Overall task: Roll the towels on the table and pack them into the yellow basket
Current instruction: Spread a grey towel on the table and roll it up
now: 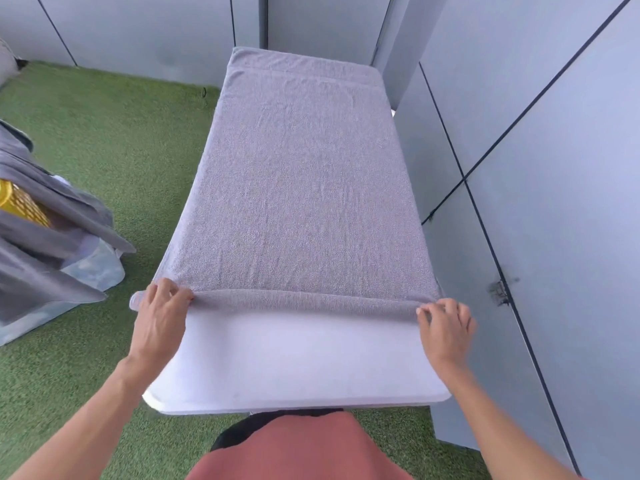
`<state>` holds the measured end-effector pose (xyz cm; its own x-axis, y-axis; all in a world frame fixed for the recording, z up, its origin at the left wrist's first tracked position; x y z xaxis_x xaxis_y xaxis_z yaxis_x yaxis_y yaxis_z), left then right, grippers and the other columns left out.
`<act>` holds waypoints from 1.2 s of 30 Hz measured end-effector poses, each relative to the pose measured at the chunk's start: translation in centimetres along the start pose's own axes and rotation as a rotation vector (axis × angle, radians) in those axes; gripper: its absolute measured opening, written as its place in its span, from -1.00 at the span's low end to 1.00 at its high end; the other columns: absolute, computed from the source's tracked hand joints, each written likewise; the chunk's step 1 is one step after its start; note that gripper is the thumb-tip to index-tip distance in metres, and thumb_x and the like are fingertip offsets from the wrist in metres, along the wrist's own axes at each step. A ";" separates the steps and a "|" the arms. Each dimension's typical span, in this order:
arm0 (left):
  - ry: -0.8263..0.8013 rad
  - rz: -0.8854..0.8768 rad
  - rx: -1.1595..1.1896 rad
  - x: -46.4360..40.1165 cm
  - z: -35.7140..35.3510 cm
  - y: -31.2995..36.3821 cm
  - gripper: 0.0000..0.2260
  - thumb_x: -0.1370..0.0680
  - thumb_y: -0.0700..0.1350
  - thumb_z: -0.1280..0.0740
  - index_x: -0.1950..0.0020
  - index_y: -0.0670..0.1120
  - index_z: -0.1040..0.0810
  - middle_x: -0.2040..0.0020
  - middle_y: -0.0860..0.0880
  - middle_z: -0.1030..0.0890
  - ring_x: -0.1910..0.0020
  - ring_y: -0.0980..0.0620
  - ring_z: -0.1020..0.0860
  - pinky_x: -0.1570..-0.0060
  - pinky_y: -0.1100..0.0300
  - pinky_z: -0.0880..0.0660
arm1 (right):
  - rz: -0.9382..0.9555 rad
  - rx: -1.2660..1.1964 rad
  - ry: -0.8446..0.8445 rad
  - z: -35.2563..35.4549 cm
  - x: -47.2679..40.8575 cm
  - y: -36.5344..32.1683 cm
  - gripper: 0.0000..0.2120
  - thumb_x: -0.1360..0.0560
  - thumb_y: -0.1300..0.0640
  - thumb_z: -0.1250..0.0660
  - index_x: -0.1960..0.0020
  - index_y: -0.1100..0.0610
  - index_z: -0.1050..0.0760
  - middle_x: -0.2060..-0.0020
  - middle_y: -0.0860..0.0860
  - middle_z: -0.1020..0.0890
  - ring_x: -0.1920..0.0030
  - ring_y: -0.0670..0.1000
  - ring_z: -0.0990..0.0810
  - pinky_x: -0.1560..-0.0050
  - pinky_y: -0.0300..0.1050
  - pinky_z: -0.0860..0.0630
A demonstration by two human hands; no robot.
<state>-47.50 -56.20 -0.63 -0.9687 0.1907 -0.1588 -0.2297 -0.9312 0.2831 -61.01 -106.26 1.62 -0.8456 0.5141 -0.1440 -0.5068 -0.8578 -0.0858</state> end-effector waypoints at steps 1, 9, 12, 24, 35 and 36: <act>0.012 -0.053 -0.014 0.9 -0.2 0.7 -0.80 -0.41 -0.41 -0.40 0.02 -0.21 -0.57 0.08 -0.16 -0.41 0.17 -0.16 -0.36 0.17 -0.08 -0.38 | 0.060 0.027 -0.011 -0.6 0.8 -0.5 -0.80 -0.40 0.05 -0.47 0.02 0.10 -0.61 0.02 0.08 -0.56 -0.08 0.16 -0.40 -0.14 0.09 -0.32; -0.067 -0.062 -0.074 -0.9 -2.0 0.5 -0.63 -0.37 -0.44 -0.40 -0.15 -0.23 -0.53 -0.03 -0.19 -0.53 -0.01 -0.24 -0.46 0.03 -0.15 -0.48 | 0.143 -0.072 -0.290 -4.9 -2.3 -0.8 -0.67 -0.42 0.37 -0.38 -0.18 0.31 -0.53 -0.09 0.20 -0.56 -0.17 0.27 -0.41 -0.27 -0.05 -0.19; -0.151 -0.038 -0.074 -1.6 -2.4 -0.3 -0.72 -0.44 -0.41 -0.34 -0.12 -0.21 -0.58 0.00 -0.18 -0.58 0.00 -0.25 -0.51 0.04 -0.14 -0.48 | 0.182 -0.036 -0.343 -4.9 -2.5 -0.8 -0.74 -0.52 0.28 -0.29 -0.20 0.28 -0.51 -0.13 0.15 -0.55 -0.22 0.22 -0.41 -0.28 -0.04 -0.22; -0.141 0.274 0.117 -3.2 -1.3 -3.4 -0.86 -0.44 -0.30 -0.41 0.05 -0.13 -0.64 0.04 -0.19 -0.49 0.05 -0.24 -0.42 0.06 -0.10 -0.42 | -0.164 -0.440 -0.183 -1.8 -3.0 2.5 -0.85 -0.38 0.15 -0.51 0.17 -0.05 -0.57 0.03 0.03 -0.51 -0.06 0.09 -0.47 -0.20 0.02 -0.37; -0.108 0.012 -0.012 -1.2 -2.1 0.6 -0.74 -0.41 -0.45 -0.34 -0.04 -0.22 -0.49 0.02 -0.17 -0.46 0.09 -0.24 -0.45 0.10 -0.11 -0.45 | 0.079 -0.136 -0.237 -3.7 -2.3 -0.7 -0.70 -0.46 0.35 -0.35 -0.19 0.28 -0.54 -0.28 0.16 -0.35 -0.30 0.17 -0.27 -0.37 0.00 -0.27; -0.133 0.022 -0.006 -1.8 -2.3 0.4 -0.77 -0.43 -0.46 -0.31 -0.01 -0.21 -0.50 0.05 -0.17 -0.46 0.11 -0.23 -0.46 0.13 -0.11 -0.44 | 0.090 -0.097 -0.237 -3.7 -2.7 -1.0 -0.74 -0.46 0.34 -0.33 -0.14 0.28 -0.56 -0.26 0.14 -0.37 -0.27 0.17 -0.29 -0.34 -0.02 -0.27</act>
<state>-45.60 -57.59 -2.37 -0.9774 0.2097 -0.0258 -0.2085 -0.9374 0.2790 -57.58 -106.84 -1.54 -0.9078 0.4121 0.0780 -0.4194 -0.8899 -0.1791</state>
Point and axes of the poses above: each hand's wrist, its own x-axis away from the middle knuckle, its own z-axis out of the back of the hand, y = z × x, the point moved 10 cm from there along -x, towards the middle knuckle
